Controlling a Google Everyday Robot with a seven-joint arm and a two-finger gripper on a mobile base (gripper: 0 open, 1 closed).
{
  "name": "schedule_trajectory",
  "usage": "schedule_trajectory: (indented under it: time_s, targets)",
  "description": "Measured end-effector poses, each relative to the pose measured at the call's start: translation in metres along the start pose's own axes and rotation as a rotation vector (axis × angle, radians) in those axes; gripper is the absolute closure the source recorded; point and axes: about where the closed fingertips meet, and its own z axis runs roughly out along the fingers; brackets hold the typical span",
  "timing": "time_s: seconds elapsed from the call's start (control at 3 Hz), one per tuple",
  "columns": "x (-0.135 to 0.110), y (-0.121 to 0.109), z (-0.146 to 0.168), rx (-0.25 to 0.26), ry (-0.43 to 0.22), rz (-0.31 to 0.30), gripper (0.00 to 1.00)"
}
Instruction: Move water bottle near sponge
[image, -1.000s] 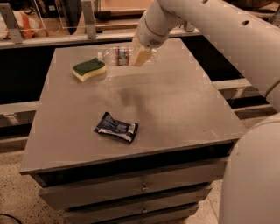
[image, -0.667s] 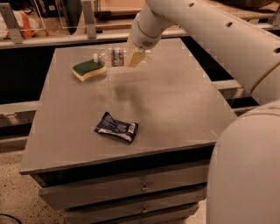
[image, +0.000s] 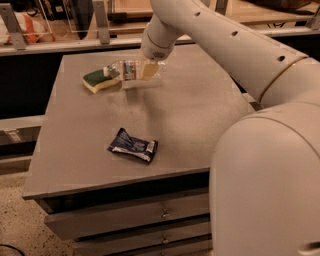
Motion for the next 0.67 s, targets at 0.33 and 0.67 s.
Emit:
schedule_trajectory:
  time_s: [0.33, 0.67]
  targets:
    - [0.005, -0.0001, 0.0158, -0.02, 0.016, 0.01, 1.0]
    - [0.0073, 0.0012, 0.0221, -0.031, 0.029, 0.016, 0.84]
